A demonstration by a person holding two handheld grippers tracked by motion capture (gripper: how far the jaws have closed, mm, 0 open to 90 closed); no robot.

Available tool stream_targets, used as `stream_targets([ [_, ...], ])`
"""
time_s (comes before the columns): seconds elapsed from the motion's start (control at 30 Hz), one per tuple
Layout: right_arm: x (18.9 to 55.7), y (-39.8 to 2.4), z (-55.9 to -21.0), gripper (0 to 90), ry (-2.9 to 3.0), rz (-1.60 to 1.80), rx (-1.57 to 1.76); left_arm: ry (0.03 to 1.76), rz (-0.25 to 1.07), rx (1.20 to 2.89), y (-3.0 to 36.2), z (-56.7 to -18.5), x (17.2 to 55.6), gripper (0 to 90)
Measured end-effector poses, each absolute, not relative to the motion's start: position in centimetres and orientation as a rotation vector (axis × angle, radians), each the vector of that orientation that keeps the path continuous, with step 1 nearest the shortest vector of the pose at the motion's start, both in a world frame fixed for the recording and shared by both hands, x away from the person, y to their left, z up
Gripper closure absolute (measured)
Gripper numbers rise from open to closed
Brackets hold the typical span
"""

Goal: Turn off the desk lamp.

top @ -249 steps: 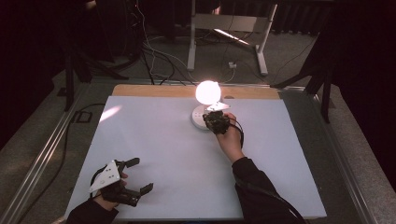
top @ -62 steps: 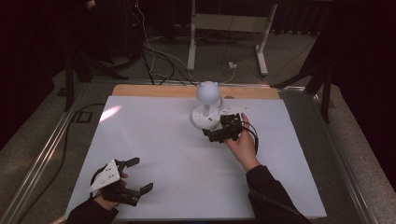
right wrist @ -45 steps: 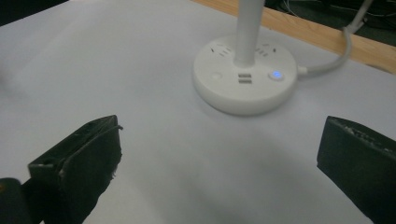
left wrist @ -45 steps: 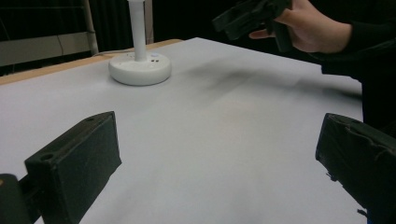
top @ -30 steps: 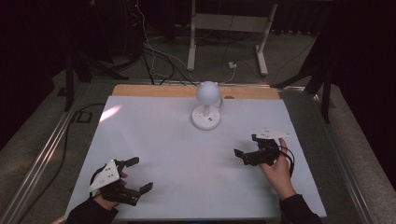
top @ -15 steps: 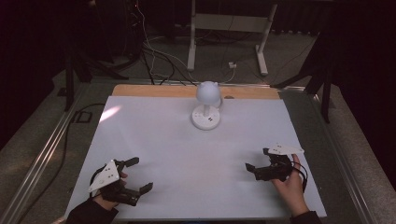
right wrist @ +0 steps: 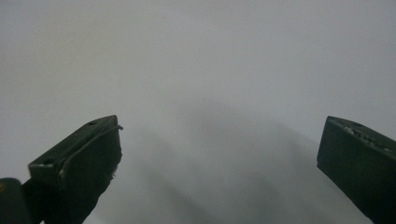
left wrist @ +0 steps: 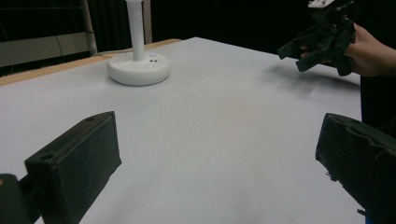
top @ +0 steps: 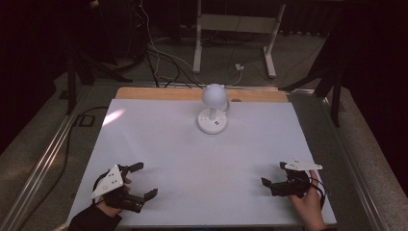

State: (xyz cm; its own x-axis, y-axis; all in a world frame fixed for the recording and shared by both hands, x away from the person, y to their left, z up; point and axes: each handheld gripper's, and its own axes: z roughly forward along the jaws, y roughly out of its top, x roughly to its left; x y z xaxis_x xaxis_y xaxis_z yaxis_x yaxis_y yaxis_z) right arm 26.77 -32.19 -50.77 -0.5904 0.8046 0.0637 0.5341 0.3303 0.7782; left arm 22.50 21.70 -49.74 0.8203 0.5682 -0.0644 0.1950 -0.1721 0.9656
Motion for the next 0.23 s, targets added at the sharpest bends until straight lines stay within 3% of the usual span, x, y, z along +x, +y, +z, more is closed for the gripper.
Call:
stream_targets([
  [0.23,26.92,-31.98,-50.88,0.0,2.275,1.135,1.186,0.593,0.368,1.744,21.71,-49.76,22.53,0.5],
])
